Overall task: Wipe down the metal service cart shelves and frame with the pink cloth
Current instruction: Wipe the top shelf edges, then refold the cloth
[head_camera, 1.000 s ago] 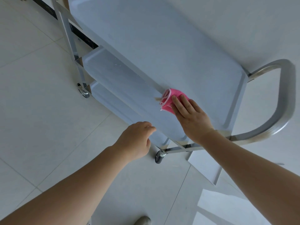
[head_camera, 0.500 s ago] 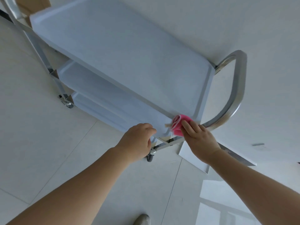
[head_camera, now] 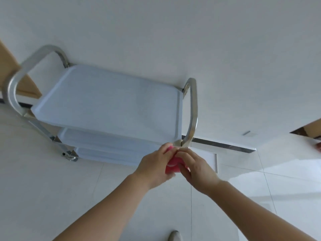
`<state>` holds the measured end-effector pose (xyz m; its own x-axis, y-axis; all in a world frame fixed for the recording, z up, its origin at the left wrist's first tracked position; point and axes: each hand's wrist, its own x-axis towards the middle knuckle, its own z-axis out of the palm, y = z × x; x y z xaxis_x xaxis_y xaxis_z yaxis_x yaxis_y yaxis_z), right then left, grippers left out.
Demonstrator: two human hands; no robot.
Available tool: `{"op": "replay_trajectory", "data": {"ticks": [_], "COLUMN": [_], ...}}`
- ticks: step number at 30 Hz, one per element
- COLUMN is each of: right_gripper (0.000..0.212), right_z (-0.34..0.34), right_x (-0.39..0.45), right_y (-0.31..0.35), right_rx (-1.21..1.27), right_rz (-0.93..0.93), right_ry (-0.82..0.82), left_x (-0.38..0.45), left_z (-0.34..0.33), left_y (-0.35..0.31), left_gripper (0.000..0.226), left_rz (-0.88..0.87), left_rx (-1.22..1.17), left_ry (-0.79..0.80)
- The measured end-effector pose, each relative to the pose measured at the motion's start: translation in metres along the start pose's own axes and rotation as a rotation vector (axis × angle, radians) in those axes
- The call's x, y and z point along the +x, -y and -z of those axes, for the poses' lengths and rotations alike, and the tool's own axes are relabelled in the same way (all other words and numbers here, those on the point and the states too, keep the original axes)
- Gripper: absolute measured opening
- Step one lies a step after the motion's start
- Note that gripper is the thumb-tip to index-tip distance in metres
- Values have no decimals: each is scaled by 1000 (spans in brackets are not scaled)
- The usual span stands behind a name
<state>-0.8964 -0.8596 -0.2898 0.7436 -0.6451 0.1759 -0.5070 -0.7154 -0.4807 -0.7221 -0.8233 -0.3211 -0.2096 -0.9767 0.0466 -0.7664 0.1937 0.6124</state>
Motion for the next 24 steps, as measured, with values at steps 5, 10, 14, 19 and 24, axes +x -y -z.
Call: {"op": "replay_trajectory", "data": {"ticks": [5,10,14,19,24], "right_gripper": [44,43,40,66,62], "right_z": [26,26,25,39,55], "right_x": [-5,-10,-7,4,28], "right_y": [20,11,-11,-61,-102], "right_rx": [140,146,357,789,735], "right_rz": [-150,-395,-496,-661,-678], "right_ry": [-16,-120,-128,-34,90], "left_x": [3,10,30,73,107], "left_z": [38,48,41,33,26], "left_y": [-21,-24,-26,-33,-39], "left_gripper": [34,28,26,18,19], "left_rz": [-92,-86,39,155,134], "left_rx": [-39,-86,-146,-168,19], "left_ry": [-12,127,271,312,205]}}
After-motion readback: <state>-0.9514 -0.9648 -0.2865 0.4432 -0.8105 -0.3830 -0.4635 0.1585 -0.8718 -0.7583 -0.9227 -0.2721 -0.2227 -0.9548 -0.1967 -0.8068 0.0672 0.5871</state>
